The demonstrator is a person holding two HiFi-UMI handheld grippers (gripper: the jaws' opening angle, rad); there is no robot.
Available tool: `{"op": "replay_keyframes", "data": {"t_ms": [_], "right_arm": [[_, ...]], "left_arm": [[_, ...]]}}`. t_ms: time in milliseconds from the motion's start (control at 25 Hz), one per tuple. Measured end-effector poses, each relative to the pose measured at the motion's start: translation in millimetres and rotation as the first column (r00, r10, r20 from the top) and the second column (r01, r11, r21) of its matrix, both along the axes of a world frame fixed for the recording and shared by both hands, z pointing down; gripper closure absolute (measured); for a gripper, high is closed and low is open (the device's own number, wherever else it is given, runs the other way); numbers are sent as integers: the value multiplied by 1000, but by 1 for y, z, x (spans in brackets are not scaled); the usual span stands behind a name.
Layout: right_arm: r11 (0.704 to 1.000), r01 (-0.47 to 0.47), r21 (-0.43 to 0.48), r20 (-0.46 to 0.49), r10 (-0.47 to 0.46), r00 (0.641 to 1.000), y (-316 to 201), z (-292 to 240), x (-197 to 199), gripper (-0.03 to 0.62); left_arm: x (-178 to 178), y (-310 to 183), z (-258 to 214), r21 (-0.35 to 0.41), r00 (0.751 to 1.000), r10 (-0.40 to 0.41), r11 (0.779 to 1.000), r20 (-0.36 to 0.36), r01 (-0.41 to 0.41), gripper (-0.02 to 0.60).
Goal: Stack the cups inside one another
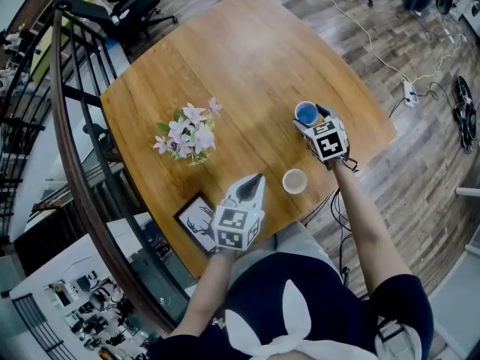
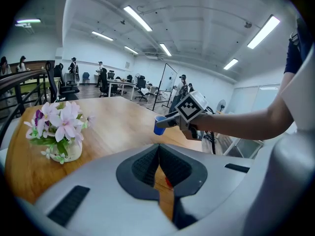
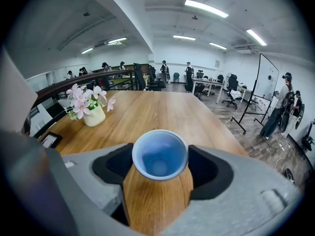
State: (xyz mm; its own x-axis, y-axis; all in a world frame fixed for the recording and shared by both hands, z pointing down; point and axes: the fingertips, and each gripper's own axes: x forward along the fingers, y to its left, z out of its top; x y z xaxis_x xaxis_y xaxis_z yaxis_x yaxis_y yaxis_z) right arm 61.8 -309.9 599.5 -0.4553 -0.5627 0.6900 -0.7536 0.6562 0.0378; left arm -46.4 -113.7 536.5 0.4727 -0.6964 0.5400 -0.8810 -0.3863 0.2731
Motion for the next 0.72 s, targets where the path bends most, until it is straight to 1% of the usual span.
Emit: {"op": "replay_keyframes", "data": {"t_ms": [240,480,600,720], "right_arm": [[995,14,102,50,-19,999,10,-59,-3,247],[976,48,211,71,-65,995,40,-120,-6,247],[966,71,248,70,-91,993,60,-141,-5,247],[960,88,266,76,-112,991,79,-156,-3,247]], "left_arm": [[-9,6,-2,8,1000,-15,1000,10,15,565],[-20,12,-10,19,999,-52,998,3,52,565],[-24,17,-12,28,998,-64,998,1,64,565],[-27,21,-14,36,997,-73,997,0,73,565]]}}
